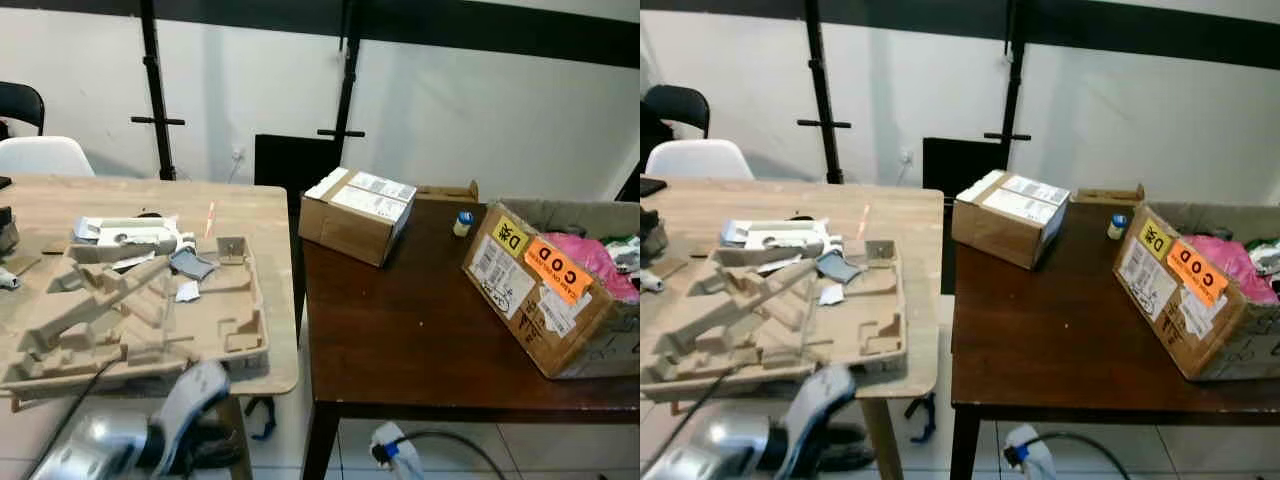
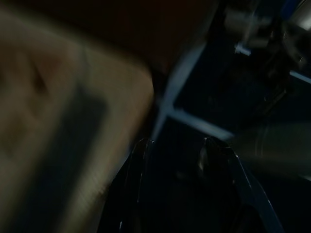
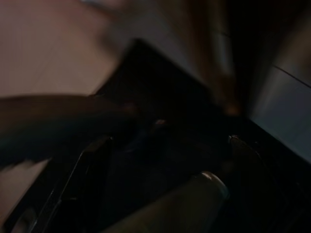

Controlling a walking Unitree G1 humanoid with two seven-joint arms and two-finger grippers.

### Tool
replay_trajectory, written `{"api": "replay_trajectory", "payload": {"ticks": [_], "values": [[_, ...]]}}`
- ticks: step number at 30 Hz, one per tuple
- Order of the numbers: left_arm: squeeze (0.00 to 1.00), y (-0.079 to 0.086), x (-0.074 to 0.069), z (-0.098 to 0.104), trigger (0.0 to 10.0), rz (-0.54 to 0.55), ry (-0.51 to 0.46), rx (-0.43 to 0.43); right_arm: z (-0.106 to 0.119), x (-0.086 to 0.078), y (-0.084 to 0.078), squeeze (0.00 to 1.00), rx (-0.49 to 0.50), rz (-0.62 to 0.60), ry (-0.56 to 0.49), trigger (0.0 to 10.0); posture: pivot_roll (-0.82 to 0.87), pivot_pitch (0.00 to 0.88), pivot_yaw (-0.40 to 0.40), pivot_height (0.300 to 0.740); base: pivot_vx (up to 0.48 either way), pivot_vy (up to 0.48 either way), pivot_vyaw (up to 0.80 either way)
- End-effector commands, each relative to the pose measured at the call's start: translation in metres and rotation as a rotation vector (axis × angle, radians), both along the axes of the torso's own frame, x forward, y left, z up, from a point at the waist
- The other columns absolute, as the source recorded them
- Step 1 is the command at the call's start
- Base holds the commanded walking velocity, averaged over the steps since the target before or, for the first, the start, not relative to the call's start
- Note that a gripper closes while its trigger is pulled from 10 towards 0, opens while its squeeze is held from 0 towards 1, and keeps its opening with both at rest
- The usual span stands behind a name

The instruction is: Picking trash to rubbish bin

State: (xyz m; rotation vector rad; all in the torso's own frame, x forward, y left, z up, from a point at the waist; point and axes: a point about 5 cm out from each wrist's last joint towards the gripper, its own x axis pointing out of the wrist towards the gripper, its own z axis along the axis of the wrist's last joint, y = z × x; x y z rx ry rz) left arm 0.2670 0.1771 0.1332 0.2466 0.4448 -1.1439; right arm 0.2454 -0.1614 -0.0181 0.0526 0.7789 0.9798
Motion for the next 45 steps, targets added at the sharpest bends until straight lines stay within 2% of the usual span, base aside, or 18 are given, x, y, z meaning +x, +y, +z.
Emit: {"api": "replay_trajectory", "payload": {"ticks": [1,3,5,11,13,15,17,20,23,26,30,31,32,34,37,38,40,45], "values": [[0.0,-0.002,0.001,0.019,10.0,-0.032,-0.028,-0.049,0.022,0.008,0.002,0.0,0.1,0.12,-0.024,10.0,0.08,0.052,-0.082,0.74,0.0,0.0,0.0],[0.0,-0.005,0.002,0.028,10.0,-0.045,-0.049,-0.073,0.031,0.011,0.003,0.0,0.133,0.157,-0.039,10.0,0.08,0.052,-0.082,0.74,0.0,0.0,0.0],[0.0,-0.011,0.006,0.058,10.0,-0.059,-0.121,-0.156,0.07,0.028,0.009,0.0,0.274,0.199,-0.114,10.0,0.08,0.049,-0.078,0.74,0.0,0.0,0.0],[0.0,-0.011,0.017,0.085,10.0,-0.023,-0.214,-0.233,0.139,0.054,0.022,0.0,0.547,0.17,-0.275,10.0,0.09,0.046,-0.079,0.74,0.0,0.0,0.0],[0.0,-0.006,0.034,0.105,10.0,0.105,-0.343,-0.282,0.173,0.068,0.024,0.0,0.68,0.14,-0.35,10.0,0.09,0.045,-0.08,0.74,0.0,0.0,0.0],[0.01,0.001,0.052,0.119,10.0,0.27,-0.454,-0.313,0.189,0.074,0.025,0.0,0.731,0.122,-0.408,10.0,0.09,0.042,-0.082,0.74,0.0,0.0,0.0],[0.02,0.018,0.077,0.129,10.0,0.511,-0.563,-0.257,0.206,0.09,0.024,0.0,0.742,0.031,-0.516,10.0,0.09,0.043,-0.085,0.74,0.0,0.0,0.0],[0.0,0.023,0.085,0.129,10.0,0.574,-0.594,-0.205,0.214,0.096,0.024,0.0,0.731,-0.03,-0.556,10.0,0.1,0.041,-0.085,0.74,0.0,0.0,0.0],[0.0,0.031,0.102,0.107,10.0,0.66,-0.587,0.023,0.22,0.119,0.023,0.0,0.562,-0.265,-0.624,10.0,0.09,0.04,-0.082,0.74,0.0,0.0,0.0],[0.0,0.021,0.099,0.094,10.0,0.547,-0.558,0.071,0.214,0.129,0.017,0.0,0.479,-0.392,-0.615,10.0,0.08,0.04,-0.072,0.74,0.0,0.0,0.0],[0.0,0.022,0.091,0.086,10.0,0.451,-0.499,0.063,0.208,0.127,0.011,0.0,0.446,-0.428,-0.61,10.0,0.08,0.044,-0.068,0.74,0.0,0.0,0.0],[0.0,0.026,0.09,0.083,10.0,0.441,-0.488,0.092,0.207,0.126,0.01,0.0,0.445,-0.422,-0.607,10.0,0.08,0.045,-0.067,0.74,0.0,0.0,0.0],[0.0,0.036,0.086,0.074,10.0,0.397,-0.451,0.176,0.205,0.124,0.009,0.0,0.431,-0.406,-0.608,10.0,0.08,0.047,-0.067,0.74,0.0,0.0,0.0],[0.0,0.04,0.084,0.071,10.0,0.38,-0.433,0.206,0.204,0.124,0.009,0.0,0.423,-0.401,-0.61,10.0,0.08,0.047,-0.067,0.74,0.0,0.0,0.0],[0.0,0.053,0.076,0.059,10.0,0.32,-0.369,0.316,0.202,0.123,0.009,0.0,0.406,-0.383,-0.617,10.0,0.08,0.048,-0.069,0.74,0.0,0.0,0.0],[0.0,0.063,0.069,0.051,10.0,0.272,-0.298,0.409,0.201,0.122,0.01,0.0,0.392,-0.364,-0.626,10.0,0.09,0.048,-0.072,0.74,0.0,0.0,0.0],[0.0,0.068,0.063,0.046,10.0,0.238,-0.242,0.473,0.199,0.122,0.012,0.0,0.382,-0.352,-0.631,10.0,0.09,0.049,-0.074,0.74,0.0,0.0,0.0],[0.0,0.065,0.05,0.049,10.0,0.161,-0.156,0.51,0.198,0.12,0.015,0.0,0.385,-0.322,-0.636,10.0,0.09,0.049,-0.079,0.74,0.0,0.0,0.0]]}}
